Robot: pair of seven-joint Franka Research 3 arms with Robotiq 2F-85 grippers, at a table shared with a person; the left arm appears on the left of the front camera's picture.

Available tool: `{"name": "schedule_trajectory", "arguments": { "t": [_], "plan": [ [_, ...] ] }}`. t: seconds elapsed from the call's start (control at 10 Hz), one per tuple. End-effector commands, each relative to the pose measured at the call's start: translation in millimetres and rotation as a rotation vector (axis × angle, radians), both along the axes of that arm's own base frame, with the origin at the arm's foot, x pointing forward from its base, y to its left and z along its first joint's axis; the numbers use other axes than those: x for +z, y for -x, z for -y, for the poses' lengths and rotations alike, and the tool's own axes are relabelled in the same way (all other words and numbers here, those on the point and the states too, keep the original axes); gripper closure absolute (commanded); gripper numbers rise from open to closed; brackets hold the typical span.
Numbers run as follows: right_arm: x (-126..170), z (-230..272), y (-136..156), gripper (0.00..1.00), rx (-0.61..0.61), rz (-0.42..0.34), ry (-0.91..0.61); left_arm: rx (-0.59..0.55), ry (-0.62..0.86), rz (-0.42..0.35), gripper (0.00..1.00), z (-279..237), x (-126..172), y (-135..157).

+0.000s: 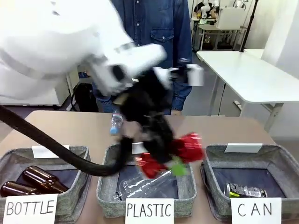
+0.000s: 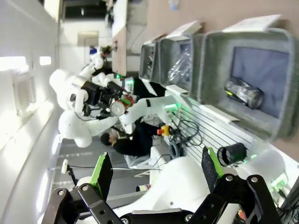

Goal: Sort the can waste into the basket.
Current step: Pick up the can waste from the table and place it in the right Fabric basket.

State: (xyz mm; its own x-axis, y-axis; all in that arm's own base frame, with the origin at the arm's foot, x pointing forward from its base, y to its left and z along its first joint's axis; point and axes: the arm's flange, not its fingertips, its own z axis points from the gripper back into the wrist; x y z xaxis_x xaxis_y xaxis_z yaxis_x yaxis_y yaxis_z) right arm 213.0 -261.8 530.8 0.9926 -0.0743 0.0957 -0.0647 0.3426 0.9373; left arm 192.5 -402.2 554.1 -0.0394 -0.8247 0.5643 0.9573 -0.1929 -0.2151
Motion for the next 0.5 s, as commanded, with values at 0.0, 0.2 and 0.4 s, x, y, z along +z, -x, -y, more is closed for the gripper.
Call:
{"name": "schedule_trajectory", "arguments": {
  "t": [0.0, 0.2, 0.4],
  "plan": [
    [-21, 26, 3, 0.0, -0.005, 0.016, -0.028, 0.065, -0.01, 0.081, 0.63, 71, -4, -20],
    [-52, 37, 30, 0.0, -0.019, 0.007, -0.08, 0.078, 0.016, 0.128, 0.63, 154, -26, -33],
    [-75, 49, 54, 0.0, -0.018, 0.016, -0.151, 0.115, 0.05, 0.197, 0.63, 203, -50, -47]
  ]
}}
